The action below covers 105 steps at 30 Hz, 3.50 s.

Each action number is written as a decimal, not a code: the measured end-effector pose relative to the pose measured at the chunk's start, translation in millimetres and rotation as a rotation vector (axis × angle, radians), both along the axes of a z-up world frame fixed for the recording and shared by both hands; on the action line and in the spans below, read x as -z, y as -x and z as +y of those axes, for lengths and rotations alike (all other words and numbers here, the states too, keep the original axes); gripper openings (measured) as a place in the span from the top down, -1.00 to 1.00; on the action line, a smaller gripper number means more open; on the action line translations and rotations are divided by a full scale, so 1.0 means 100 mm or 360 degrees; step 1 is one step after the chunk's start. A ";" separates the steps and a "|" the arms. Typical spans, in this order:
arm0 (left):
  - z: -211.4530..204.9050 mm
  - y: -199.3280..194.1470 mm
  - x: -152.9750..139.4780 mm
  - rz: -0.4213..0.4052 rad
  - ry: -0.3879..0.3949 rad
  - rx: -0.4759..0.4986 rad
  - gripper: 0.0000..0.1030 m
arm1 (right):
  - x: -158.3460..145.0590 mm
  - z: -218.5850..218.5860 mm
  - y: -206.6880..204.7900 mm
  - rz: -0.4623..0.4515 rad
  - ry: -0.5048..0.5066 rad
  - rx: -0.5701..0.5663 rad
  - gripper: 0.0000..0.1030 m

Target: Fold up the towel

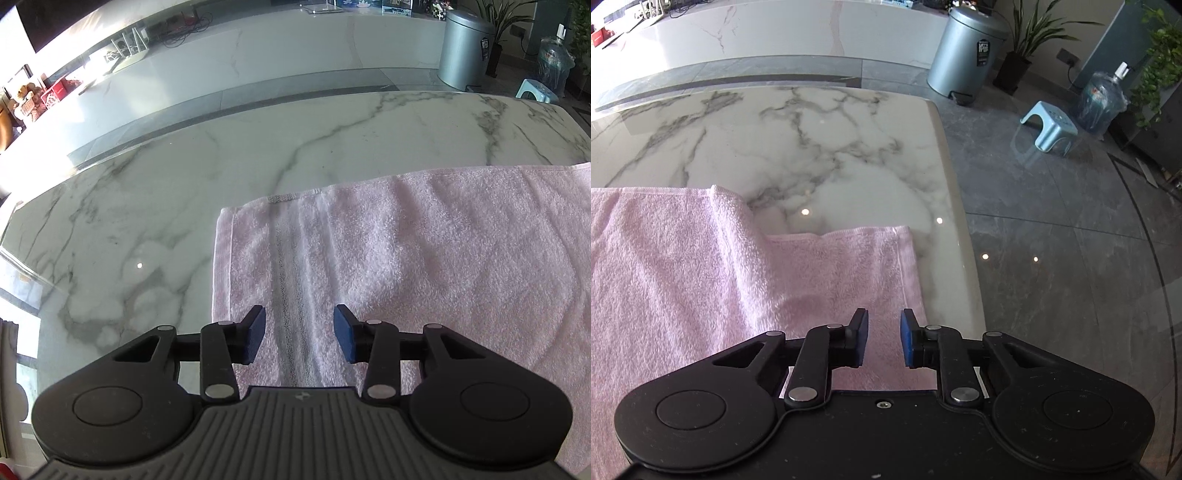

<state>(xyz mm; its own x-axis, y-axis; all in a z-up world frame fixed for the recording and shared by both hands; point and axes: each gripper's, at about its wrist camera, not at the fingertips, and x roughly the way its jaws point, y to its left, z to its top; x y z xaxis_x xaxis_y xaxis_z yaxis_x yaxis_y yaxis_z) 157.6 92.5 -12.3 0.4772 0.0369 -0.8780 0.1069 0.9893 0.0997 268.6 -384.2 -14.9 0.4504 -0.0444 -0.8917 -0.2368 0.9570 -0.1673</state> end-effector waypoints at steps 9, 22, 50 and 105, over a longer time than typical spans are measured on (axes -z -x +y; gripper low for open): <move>0.03 -0.06 0.10 0.0025 0.0032 0.0018 0.24 | 0.17 0.03 -0.12 0.0026 0.0028 -0.0015 0.69; 0.06 -0.02 0.09 0.0049 0.0007 -0.0075 0.21 | 0.18 -0.19 -0.19 -0.0011 0.0150 0.0090 0.69; 0.15 0.69 -0.27 0.0004 0.0036 -0.0132 0.20 | -0.06 -0.67 0.34 0.0029 -0.0084 0.0309 0.19; 0.49 1.79 0.00 0.0170 0.0174 -0.0470 0.42 | 0.06 -0.55 2.12 0.0241 -0.0156 0.0130 0.03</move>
